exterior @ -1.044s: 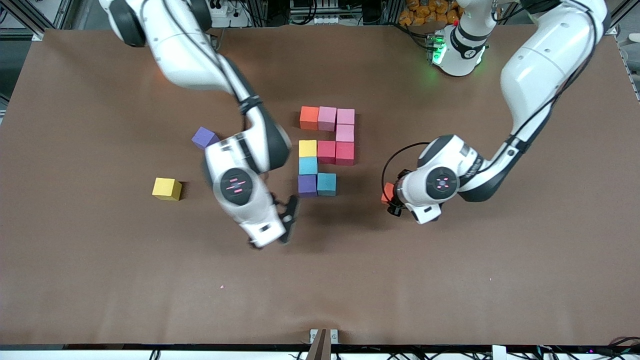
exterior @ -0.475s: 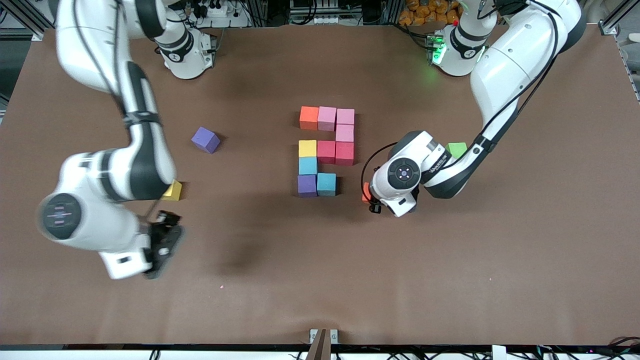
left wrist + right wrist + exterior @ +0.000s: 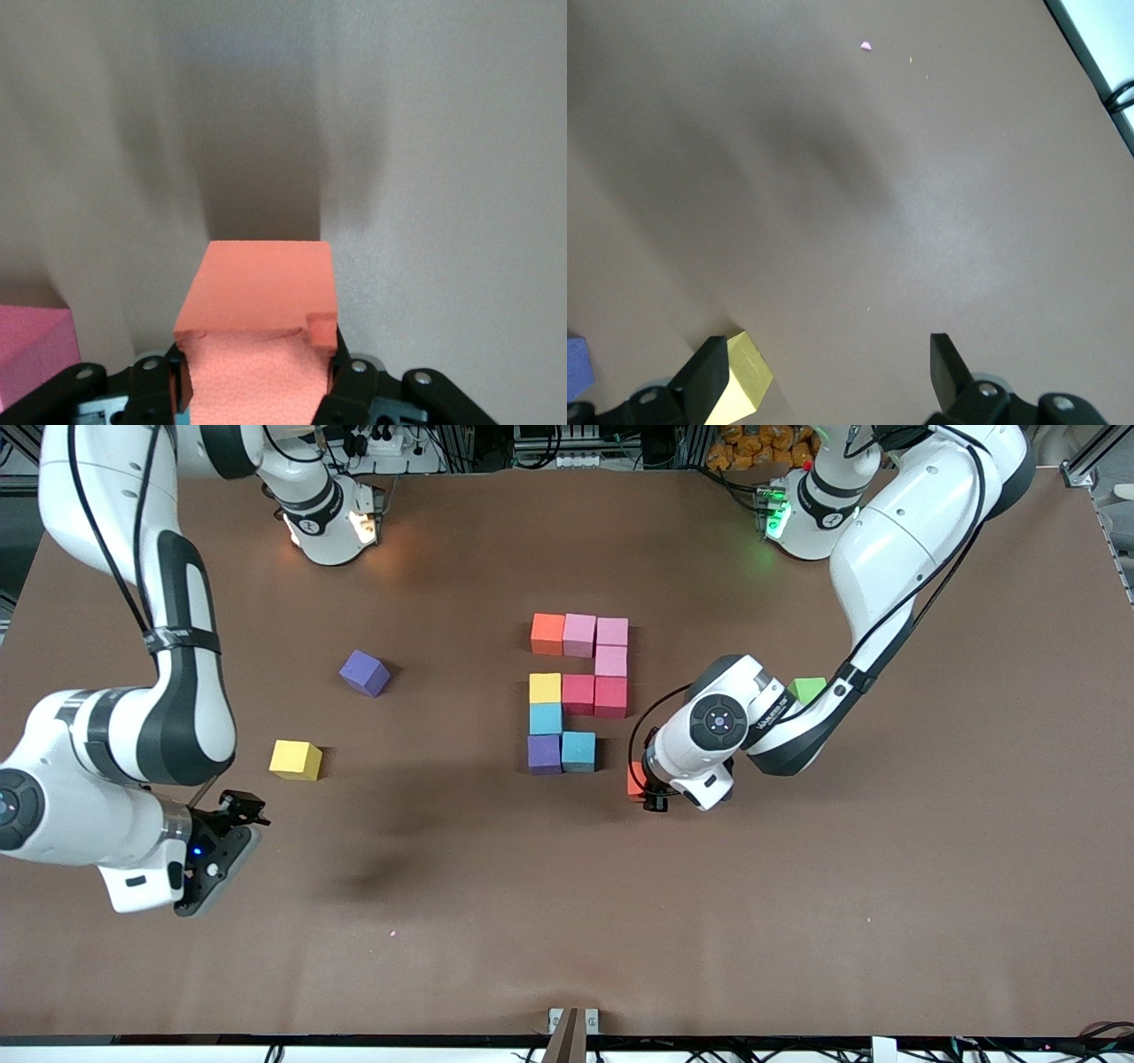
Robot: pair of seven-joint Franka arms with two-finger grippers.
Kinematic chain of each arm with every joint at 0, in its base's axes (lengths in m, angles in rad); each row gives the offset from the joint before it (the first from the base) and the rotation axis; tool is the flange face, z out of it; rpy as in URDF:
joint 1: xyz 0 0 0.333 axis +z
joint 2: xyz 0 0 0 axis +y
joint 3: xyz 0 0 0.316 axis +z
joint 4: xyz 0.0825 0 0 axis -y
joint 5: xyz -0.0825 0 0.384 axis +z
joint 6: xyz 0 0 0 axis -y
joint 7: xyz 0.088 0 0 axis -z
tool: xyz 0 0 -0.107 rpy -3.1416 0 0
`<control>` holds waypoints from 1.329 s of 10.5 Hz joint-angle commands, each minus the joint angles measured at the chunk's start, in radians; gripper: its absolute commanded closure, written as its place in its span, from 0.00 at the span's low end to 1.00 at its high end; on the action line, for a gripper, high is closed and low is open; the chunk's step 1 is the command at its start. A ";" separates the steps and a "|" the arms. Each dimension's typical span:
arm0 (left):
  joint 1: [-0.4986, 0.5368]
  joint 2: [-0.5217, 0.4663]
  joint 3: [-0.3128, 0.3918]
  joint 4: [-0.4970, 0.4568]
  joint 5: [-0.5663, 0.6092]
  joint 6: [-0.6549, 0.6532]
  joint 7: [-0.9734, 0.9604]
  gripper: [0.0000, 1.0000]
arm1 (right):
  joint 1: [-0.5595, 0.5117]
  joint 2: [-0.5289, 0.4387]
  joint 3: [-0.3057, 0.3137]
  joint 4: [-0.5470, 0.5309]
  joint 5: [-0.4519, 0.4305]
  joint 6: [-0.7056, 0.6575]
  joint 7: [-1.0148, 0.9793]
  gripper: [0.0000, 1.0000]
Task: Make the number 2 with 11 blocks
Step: 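Lower the orange cube beside the cyan cube with the left gripper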
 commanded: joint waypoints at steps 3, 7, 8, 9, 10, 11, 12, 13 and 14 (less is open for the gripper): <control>0.019 -0.018 -0.043 -0.091 -0.013 0.083 -0.049 0.97 | 0.018 -0.286 0.015 -0.428 -0.042 0.127 -0.012 0.00; 0.036 -0.021 -0.056 -0.156 -0.013 0.169 -0.049 0.97 | 0.023 -0.391 0.015 -0.560 -0.077 0.130 -0.012 0.00; 0.039 -0.020 -0.056 -0.165 -0.013 0.192 -0.049 0.97 | 0.021 -0.414 0.013 -0.587 -0.083 0.130 -0.011 0.00; 0.040 -0.018 -0.056 -0.179 -0.013 0.201 -0.049 0.97 | 0.021 -0.437 0.010 -0.612 -0.091 0.125 -0.005 0.00; 0.042 -0.020 -0.056 -0.184 -0.011 0.203 -0.047 0.97 | 0.021 -0.466 0.010 -0.641 -0.103 0.122 0.026 0.00; 0.039 -0.018 -0.058 -0.185 -0.010 0.203 -0.046 0.97 | 0.025 -0.501 0.012 -0.673 -0.115 0.120 0.085 0.00; 0.039 -0.020 -0.060 -0.191 -0.010 0.203 -0.043 0.97 | 0.025 -0.518 0.015 -0.683 -0.143 0.117 0.138 0.00; 0.042 -0.021 -0.064 -0.201 -0.010 0.203 -0.038 0.97 | 0.023 -0.538 0.015 -0.684 -0.147 0.104 0.165 0.00; 0.042 -0.023 -0.070 -0.208 -0.010 0.203 -0.036 0.97 | 0.023 -0.544 0.013 -0.677 -0.147 0.072 0.240 0.00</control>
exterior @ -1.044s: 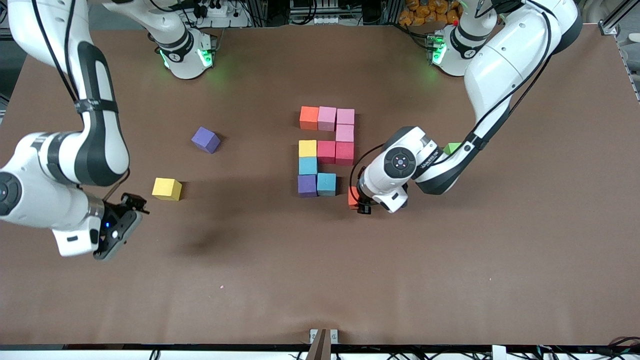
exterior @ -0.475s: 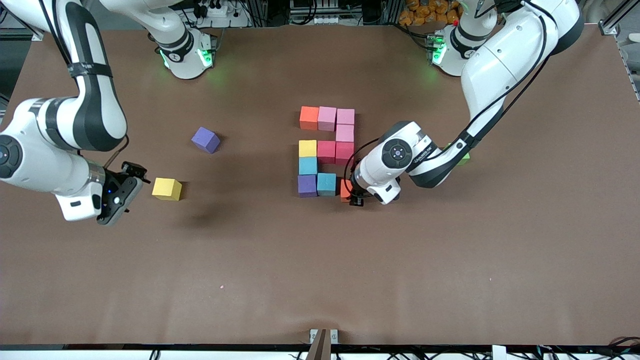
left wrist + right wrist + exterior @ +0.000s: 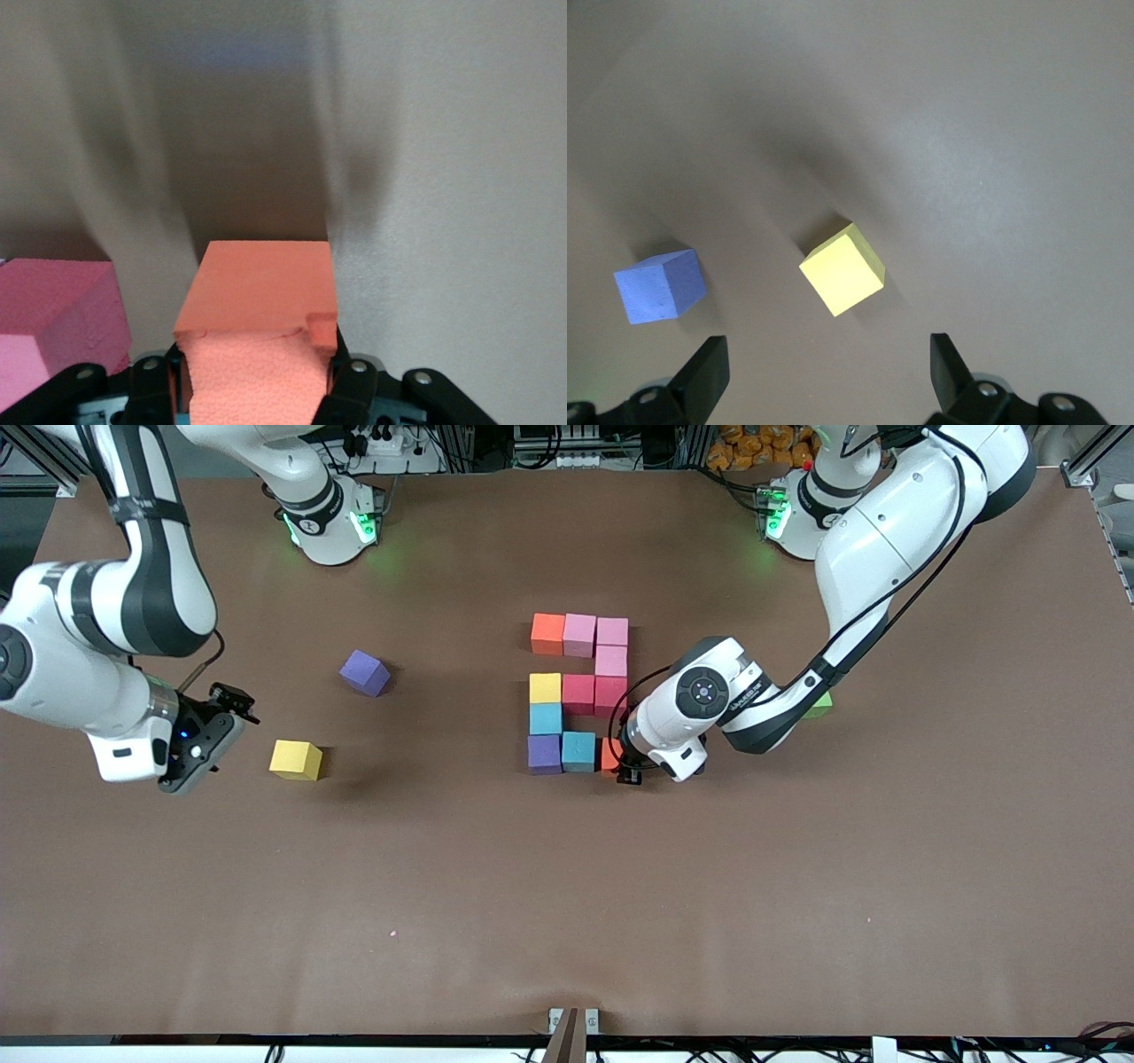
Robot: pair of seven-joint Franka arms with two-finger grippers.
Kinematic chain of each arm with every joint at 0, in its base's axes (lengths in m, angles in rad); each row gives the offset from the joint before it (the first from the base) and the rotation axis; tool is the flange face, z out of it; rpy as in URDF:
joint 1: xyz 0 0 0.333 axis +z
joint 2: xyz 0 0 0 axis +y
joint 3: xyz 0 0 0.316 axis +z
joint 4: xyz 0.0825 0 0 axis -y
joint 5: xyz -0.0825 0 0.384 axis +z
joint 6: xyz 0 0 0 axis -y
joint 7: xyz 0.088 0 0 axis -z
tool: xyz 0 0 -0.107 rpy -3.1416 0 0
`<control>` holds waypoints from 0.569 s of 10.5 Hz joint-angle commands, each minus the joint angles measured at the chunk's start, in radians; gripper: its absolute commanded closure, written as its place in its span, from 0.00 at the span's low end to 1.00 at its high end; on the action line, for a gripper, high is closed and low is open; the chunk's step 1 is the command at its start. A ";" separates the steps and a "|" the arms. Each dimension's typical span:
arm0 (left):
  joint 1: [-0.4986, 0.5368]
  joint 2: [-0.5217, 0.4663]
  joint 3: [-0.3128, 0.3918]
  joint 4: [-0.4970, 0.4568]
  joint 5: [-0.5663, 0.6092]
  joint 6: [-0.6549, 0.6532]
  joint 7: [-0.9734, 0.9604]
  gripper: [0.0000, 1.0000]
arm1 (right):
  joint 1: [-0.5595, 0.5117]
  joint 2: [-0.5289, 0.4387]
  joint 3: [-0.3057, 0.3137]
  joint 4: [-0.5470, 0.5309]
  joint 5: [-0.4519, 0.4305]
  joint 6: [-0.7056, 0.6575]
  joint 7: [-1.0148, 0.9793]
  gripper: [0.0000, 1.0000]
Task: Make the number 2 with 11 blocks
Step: 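Lower the orange cube beside the cyan cube with the left gripper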
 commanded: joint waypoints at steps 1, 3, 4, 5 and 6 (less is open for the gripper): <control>0.015 -0.028 -0.018 -0.043 -0.010 0.015 -0.002 0.97 | 0.002 -0.059 0.005 -0.040 -0.027 -0.028 0.193 0.00; 0.015 -0.029 -0.018 -0.051 -0.010 0.015 0.001 0.97 | -0.006 -0.074 0.005 -0.040 -0.027 -0.030 0.272 0.00; 0.014 -0.028 -0.018 -0.050 -0.010 0.015 0.007 0.97 | -0.012 -0.082 0.005 -0.044 -0.027 -0.035 0.315 0.00; 0.012 -0.025 -0.018 -0.047 -0.008 0.015 0.008 0.97 | -0.021 -0.094 0.005 -0.043 -0.027 -0.063 0.346 0.00; 0.012 -0.025 -0.018 -0.042 -0.008 0.015 0.016 0.97 | -0.033 -0.122 0.015 -0.046 -0.026 -0.088 0.390 0.00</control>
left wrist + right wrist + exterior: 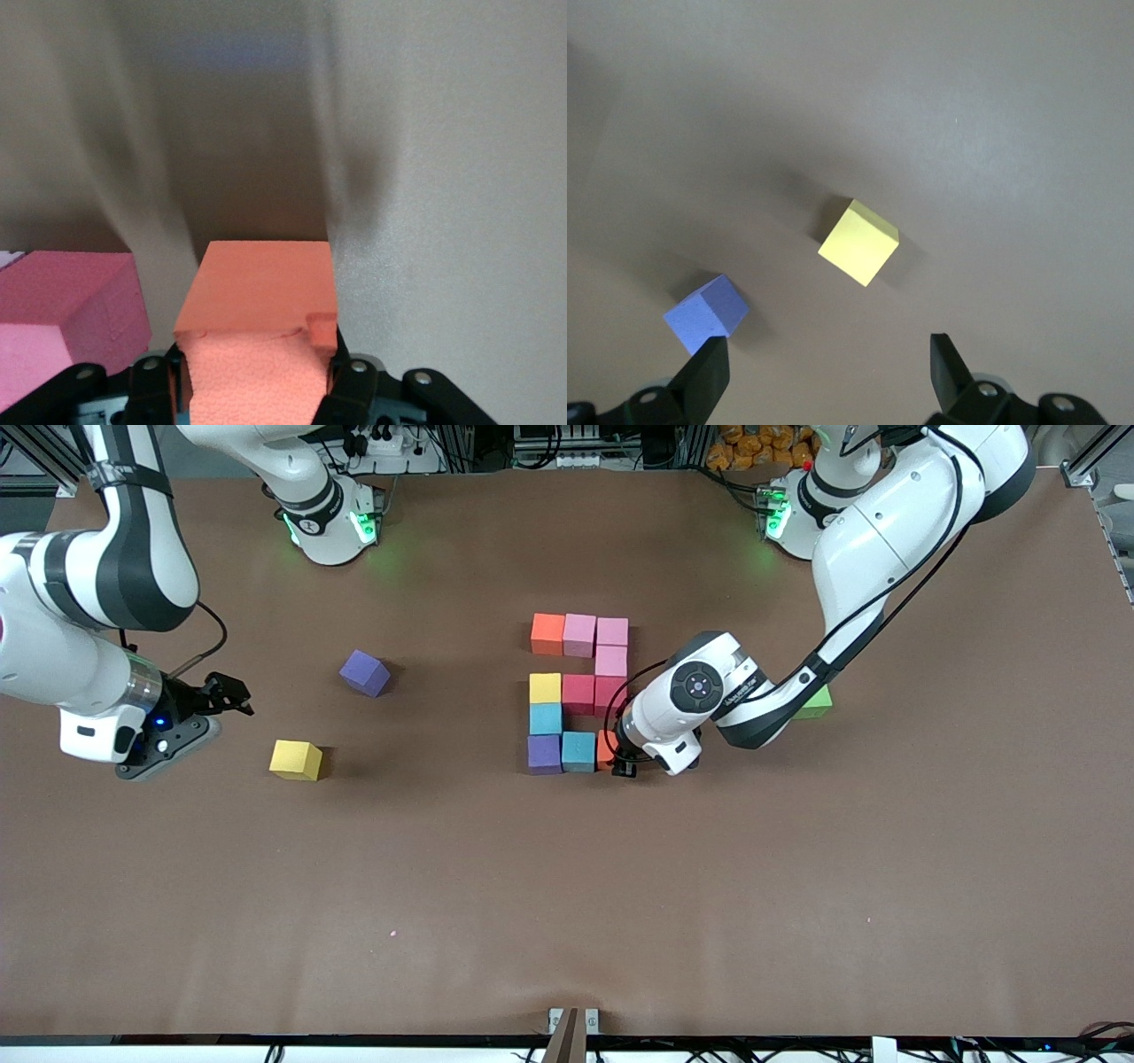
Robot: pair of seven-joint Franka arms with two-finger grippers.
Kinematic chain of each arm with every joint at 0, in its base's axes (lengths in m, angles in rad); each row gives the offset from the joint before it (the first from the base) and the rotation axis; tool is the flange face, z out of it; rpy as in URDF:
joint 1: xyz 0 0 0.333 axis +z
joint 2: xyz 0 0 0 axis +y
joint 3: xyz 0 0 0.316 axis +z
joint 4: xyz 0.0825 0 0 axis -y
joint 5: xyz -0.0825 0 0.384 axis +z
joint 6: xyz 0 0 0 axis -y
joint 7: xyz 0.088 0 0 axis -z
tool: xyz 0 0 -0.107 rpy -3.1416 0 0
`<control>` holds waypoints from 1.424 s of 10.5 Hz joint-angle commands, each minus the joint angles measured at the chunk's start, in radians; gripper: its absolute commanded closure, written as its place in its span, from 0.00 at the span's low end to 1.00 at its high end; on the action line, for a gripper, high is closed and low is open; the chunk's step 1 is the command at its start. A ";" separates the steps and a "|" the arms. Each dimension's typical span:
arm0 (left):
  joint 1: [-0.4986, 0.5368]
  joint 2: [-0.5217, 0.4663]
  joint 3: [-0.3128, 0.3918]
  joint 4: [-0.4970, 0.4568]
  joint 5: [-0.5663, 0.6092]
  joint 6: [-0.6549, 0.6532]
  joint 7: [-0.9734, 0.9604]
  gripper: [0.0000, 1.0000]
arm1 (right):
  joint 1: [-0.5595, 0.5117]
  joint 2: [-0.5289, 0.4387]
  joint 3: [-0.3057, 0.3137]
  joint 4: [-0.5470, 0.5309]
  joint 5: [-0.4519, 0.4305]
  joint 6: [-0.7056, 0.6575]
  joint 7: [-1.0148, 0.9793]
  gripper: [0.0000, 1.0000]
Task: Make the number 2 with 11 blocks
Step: 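Lower the orange cube beside the cyan cube with the left gripper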
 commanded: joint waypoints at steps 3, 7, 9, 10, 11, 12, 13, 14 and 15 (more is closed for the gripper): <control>0.011 -0.018 -0.006 -0.025 -0.010 0.023 0.015 0.97 | -0.176 -0.078 0.132 -0.034 -0.020 -0.032 0.124 0.00; 0.011 -0.019 -0.004 -0.016 -0.011 0.025 0.031 0.00 | -0.262 -0.097 0.157 -0.031 -0.020 -0.009 0.124 0.00; 0.014 -0.035 -0.024 -0.007 -0.024 -0.009 0.019 0.00 | -0.256 -0.100 0.155 0.003 -0.022 0.015 0.142 0.00; 0.035 -0.036 -0.056 0.001 -0.024 -0.062 0.019 0.00 | -0.256 -0.104 0.153 0.014 -0.022 0.022 0.144 0.00; 0.058 -0.036 -0.096 0.004 -0.024 -0.093 0.018 0.00 | -0.261 -0.110 0.147 0.025 -0.022 0.017 0.148 0.00; 0.071 -0.038 -0.136 0.009 -0.024 -0.144 0.016 0.00 | -0.262 -0.117 0.132 0.026 -0.022 0.014 0.173 0.00; 0.107 -0.039 -0.180 0.018 -0.024 -0.202 0.024 0.00 | -0.261 -0.133 0.126 0.040 -0.024 0.010 0.209 0.00; 0.144 -0.052 -0.208 0.051 -0.022 -0.239 0.037 0.00 | -0.264 -0.133 0.127 0.075 -0.024 -0.003 0.229 0.00; 0.154 -0.082 -0.207 0.074 -0.024 -0.242 0.041 0.00 | -0.273 -0.130 0.129 0.106 -0.024 -0.022 0.245 0.00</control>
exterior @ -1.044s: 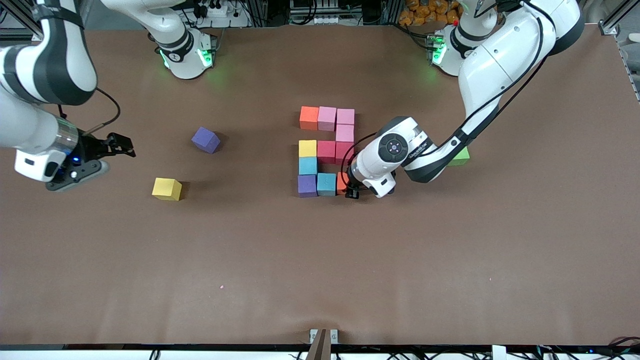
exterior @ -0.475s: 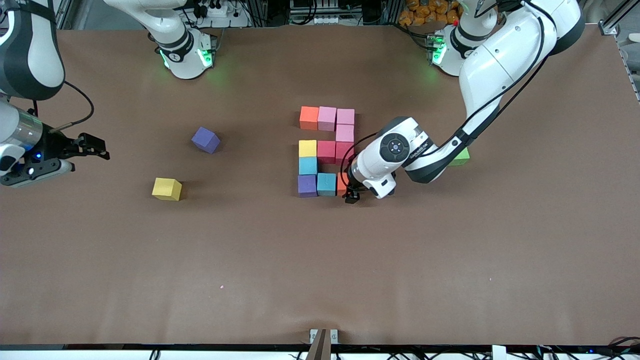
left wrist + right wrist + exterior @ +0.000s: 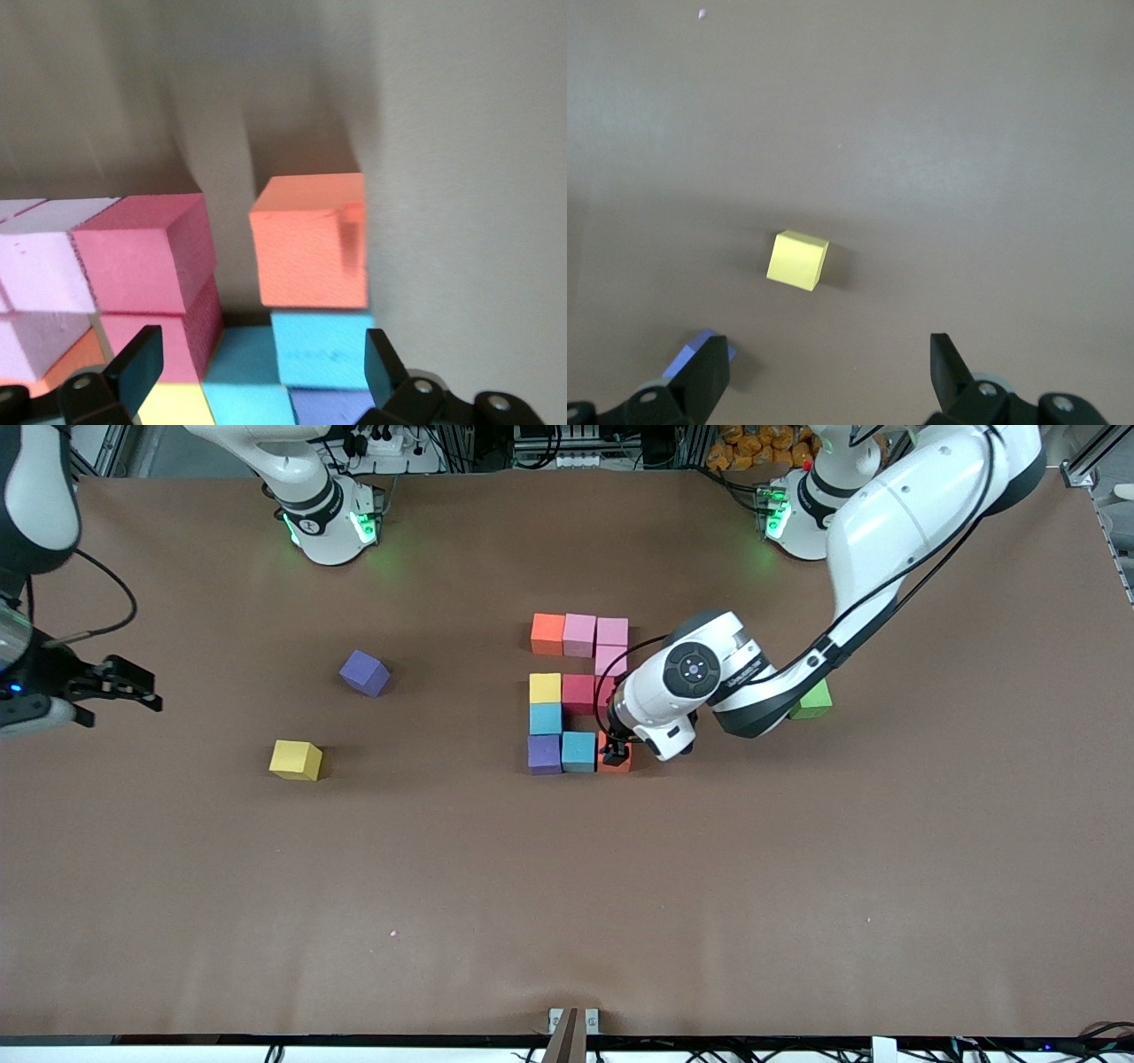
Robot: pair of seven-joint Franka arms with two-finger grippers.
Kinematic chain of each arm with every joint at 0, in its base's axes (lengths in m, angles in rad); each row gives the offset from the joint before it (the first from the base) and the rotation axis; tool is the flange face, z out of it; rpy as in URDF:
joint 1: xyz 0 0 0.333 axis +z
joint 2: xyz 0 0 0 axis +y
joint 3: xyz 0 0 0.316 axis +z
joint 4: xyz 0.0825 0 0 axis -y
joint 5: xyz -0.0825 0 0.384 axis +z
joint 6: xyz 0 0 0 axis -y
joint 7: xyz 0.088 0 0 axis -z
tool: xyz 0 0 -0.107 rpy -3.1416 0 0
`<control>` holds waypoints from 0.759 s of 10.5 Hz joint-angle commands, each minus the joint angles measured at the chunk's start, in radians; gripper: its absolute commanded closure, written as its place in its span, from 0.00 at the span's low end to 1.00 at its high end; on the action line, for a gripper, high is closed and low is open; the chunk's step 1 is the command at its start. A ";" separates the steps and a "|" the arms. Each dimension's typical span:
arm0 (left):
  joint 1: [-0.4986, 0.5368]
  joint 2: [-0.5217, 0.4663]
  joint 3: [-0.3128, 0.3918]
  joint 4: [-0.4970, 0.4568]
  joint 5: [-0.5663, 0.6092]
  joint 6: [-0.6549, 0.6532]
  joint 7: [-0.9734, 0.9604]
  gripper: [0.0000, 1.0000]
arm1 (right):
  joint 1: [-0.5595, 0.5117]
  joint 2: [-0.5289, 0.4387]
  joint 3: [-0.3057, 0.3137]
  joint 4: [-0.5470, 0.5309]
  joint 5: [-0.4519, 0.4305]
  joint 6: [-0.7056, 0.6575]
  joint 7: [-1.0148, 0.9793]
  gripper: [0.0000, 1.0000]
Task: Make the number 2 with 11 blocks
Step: 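Lower the orange cube beside the cyan cube with the left gripper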
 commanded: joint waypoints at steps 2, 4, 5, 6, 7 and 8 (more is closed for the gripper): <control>0.036 -0.144 0.016 0.038 -0.028 -0.048 0.061 0.00 | -0.024 -0.010 0.013 0.091 -0.022 -0.070 0.115 0.00; 0.020 -0.282 0.123 0.035 -0.165 -0.048 0.261 0.00 | -0.012 0.006 0.017 0.172 -0.094 -0.103 0.176 0.00; 0.012 -0.357 0.194 0.035 -0.275 -0.075 0.402 0.00 | -0.001 0.023 0.017 0.217 -0.108 -0.139 0.201 0.00; 0.010 -0.426 0.263 0.036 -0.381 -0.127 0.573 0.00 | 0.001 0.039 0.017 0.254 -0.110 -0.163 0.210 0.00; 0.013 -0.489 0.323 0.035 -0.446 -0.185 0.721 0.00 | 0.004 0.054 0.019 0.285 -0.110 -0.179 0.213 0.00; 0.013 -0.537 0.376 0.036 -0.464 -0.242 0.847 0.00 | 0.007 0.062 0.019 0.300 -0.110 -0.182 0.212 0.00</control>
